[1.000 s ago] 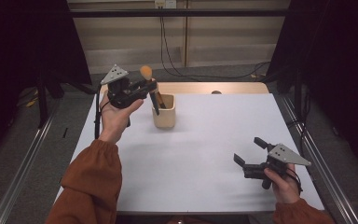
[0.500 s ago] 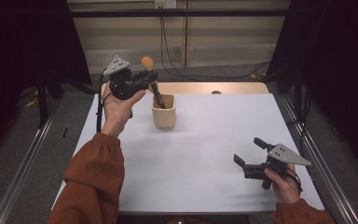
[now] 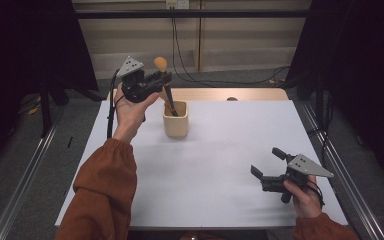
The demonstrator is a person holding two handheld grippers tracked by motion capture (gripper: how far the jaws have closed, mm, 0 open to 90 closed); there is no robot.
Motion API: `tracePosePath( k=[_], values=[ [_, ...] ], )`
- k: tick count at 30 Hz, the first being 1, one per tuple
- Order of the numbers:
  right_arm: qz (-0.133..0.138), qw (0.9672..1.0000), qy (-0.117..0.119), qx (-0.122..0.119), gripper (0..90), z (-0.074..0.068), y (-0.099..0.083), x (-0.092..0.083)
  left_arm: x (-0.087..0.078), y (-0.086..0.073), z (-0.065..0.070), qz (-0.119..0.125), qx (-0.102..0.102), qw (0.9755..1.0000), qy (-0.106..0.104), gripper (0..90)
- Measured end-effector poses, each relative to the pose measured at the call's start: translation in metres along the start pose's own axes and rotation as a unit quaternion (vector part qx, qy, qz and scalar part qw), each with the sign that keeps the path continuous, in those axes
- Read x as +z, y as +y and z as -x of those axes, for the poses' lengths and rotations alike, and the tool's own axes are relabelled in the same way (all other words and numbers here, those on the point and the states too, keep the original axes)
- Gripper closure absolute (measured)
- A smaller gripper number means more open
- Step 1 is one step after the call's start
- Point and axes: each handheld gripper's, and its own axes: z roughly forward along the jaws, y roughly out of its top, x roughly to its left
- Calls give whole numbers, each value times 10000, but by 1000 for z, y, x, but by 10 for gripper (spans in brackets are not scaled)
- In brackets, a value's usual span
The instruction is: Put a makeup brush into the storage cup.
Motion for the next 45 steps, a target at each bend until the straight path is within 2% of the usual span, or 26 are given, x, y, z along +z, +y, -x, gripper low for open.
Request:
tracePosePath(
  k=[14, 17, 27, 37, 45],
  values=[
    [5, 10000, -10, -20, 0, 1, 0, 0, 11, -7, -3, -104, 69, 9999, 100, 695],
    [10, 10000, -9, -5, 0, 1, 0, 0, 12, -10, -2, -129, 245, 9996, 75, 695],
    [7, 10000, -22, -13, 0, 0, 0, -1, 15, -23, -7, -277, 181, 9994, 120, 694],
    [11, 10000, 7, -42, 0, 0, 0, -1, 17, -34, -8, -319, 160, 9993, 146, 694],
    [1, 10000, 42, -51, 0, 0, 0, -1, 20, -42, -7, -405, 163, 9990, 103, 694]
  ],
)
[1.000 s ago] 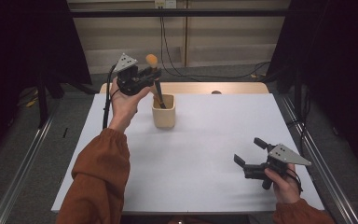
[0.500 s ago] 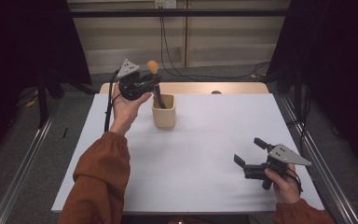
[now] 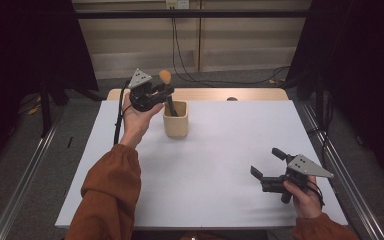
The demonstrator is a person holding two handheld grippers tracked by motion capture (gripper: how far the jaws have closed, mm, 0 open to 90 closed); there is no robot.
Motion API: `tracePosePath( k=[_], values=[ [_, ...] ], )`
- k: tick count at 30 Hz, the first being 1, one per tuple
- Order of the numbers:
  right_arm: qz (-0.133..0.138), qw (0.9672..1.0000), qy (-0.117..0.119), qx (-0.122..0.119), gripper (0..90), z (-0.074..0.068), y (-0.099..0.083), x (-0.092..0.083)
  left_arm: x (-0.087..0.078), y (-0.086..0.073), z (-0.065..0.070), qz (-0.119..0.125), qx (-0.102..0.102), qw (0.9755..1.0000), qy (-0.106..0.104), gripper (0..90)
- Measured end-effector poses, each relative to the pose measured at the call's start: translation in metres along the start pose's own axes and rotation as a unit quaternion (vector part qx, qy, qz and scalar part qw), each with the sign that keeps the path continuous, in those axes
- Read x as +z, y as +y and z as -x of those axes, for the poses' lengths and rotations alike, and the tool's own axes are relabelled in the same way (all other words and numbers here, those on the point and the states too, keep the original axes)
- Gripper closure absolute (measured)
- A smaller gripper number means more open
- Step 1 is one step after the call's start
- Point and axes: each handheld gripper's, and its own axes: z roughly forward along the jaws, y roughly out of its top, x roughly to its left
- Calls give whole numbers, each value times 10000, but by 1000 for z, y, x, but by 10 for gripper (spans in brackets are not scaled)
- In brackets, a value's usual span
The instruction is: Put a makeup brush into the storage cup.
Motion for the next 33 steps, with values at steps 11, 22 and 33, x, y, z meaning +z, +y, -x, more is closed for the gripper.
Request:
tracePosePath(
  k=[11, 22, 33],
  values=[
    [-25, 10000, 0, -9, 0, 0, 0, 0, 4, -13, -1, -98, -1, 9999, 20, 694],
    [-30, 10000, 18, 0, 0, -1, 0, 1, 7, -22, -1, -139, -7, 9999, 46, 694],
    [-45, 10000, 42, -22, 0, -1, 0, 1, 10, -31, -1, -251, 1, 9997, 12, 693]
  ],
)
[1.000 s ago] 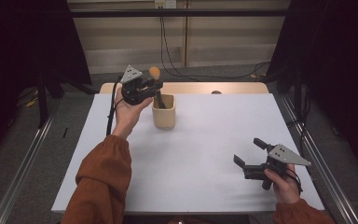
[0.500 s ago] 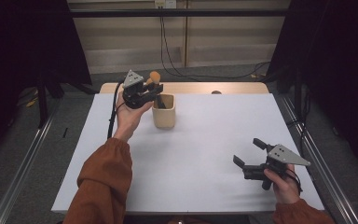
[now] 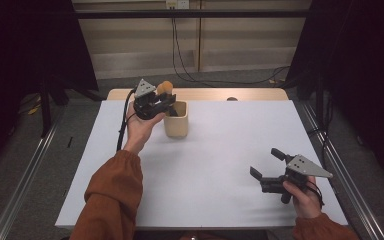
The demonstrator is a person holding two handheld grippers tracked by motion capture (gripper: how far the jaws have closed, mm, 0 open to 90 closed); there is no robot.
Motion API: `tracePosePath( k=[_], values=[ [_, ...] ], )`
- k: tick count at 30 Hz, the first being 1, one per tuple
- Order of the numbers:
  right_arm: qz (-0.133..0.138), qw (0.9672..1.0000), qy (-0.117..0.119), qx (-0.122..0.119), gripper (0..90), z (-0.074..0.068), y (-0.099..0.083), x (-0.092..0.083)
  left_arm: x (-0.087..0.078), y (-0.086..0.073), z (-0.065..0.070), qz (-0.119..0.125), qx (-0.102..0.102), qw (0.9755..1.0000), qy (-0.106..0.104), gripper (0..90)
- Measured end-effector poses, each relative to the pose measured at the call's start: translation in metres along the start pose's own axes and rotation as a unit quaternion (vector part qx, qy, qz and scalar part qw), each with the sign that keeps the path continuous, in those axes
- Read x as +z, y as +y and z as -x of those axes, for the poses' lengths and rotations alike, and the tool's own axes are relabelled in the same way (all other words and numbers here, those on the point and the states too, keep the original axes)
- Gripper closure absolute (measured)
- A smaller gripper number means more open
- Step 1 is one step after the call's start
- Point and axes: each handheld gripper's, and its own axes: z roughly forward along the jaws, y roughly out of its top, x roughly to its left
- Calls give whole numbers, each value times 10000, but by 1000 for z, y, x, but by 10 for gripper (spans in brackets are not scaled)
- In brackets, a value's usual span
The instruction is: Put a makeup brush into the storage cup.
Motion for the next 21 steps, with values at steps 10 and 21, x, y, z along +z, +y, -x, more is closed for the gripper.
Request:
tracePosePath(
  k=[10, 21],
  values=[
    [-6, 10000, -6, 1, 0, 0, 0, 0, 2, -9, 0, -61, -68, 10000, -27, 692],
    [-9, 10000, -22, 9, 0, 0, 0, 0, 6, -16, 5, -214, -40, 9998, -29, 639]
  ],
)
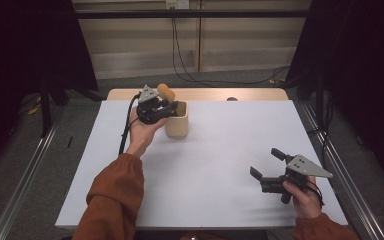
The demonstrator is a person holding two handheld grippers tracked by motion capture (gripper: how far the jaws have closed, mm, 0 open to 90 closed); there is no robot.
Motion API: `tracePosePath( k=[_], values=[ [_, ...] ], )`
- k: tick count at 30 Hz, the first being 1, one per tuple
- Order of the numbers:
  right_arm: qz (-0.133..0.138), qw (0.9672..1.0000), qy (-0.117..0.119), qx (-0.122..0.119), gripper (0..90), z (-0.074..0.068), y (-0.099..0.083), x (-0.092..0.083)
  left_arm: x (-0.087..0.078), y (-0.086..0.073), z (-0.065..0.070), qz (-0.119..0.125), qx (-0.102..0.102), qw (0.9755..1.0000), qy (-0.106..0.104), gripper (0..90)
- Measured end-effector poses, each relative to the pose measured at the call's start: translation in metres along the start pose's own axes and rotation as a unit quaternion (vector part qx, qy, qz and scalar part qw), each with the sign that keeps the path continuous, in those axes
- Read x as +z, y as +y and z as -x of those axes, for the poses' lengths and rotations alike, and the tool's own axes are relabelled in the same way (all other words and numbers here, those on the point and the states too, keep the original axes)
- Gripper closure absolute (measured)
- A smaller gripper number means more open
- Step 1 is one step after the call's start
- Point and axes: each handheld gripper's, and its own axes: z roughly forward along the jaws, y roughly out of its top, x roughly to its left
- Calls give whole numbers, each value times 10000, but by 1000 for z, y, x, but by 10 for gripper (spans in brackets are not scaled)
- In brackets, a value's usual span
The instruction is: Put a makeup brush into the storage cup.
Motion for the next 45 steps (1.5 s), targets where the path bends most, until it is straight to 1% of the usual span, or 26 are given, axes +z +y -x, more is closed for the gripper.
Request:
tracePosePath(
  k=[1, 2, 7, 10, 12, 16, 18, 22, 23, 24, 26, 27, 29, 31, 35, 37, 38, 40, 44, 45],
  values=[
    [2, 10000, 1, -5, 0, 0, 0, 0, 0, -1, 1, 45, -4, 10000, -5, 604],
    [3, 10000, 8, -6, 0, 0, 0, 0, 0, -1, 1, 30, 19, 10000, 42, 594],
    [3, 10000, 31, -22, 0, 0, 0, 0, -1, -2, 1, 37, 25, 9999, 125, 468],
    [1, 10000, 23, -8, 0, 0, 0, 0, -3, -4, 2, 63, 46, 9998, 169, 441],
    [0, 10000, 17, -6, 0, 0, 0, 0, -5, -5, 1, 82, 4, 9998, 196, 386],
    [-1, 10000, 27, -16, 0, 0, 0, 0, -7, -6, 0, 92, -31, 9998, 197, 341],
    [0, 10000, 15, -8, 0, 0, 0, 0, -9, -7, 0, 92, -14, 9998, 200, 330],
    [7, 10000, 7, -7, 0, 0, 0, 0, -12, -9, 0, 128, -84, 9997, 186, 272],
    [5, 10000, 3, -4, 0, 0, 0, 0, -12, -9, 0, 126, -76, 9997, 184, 258],
    [3, 10000, 5, -3, 0, 0, 0, 0, -13, -10, -1, 125, -96, 9998, 152, 255],
    [2, 10000, -7, 4, 0, 1, -1, 0, -14, -10, -2, 118, -138, 9997, 164, 245],
    [6, 10000, -20, 22, 0, 2, -1, -1, -14, -11, -2, 134, -207, 9996, 171, 226],
    [10, 10000, -57, 24, 0, 3, -2, -1, -17, -11, -2, 144, -169, 9996, 177, 191],
    [-3, 10000, -78, 39, 0, 4, -2, -1, -21, -11, -2, 154, -180, 9996, 169, 157],
    [18, 9999, -114, 80, 0, 5, -3, -2, -27, -10, -4, 175, -235, 9993, 251, 93],
    [30, 9999, -137, 78, 0, 6, -3, -2, -30, -9, -5, 151, -186, 9992, 322, 47],
    [27, 9999, -144, 81, 0, 6, -3, -2, -33, -9, -5, 141, -145, 9992, 335, 45],
    [33, 9998, -150, 90, 0, 6, -3, -3, -38, -9, -5, 191, -185, 9991, 320, 38],
    [46, 9998, -172, 93, 0, 6, -3, -3, -46, -12, -8, 236, -170, 9990, 352, 27],
    [41, 9998, -167, 88, 0, 7, -3, -3, -48, -13, -9, 243, -202, 9988, 363, 23]
  ],
)
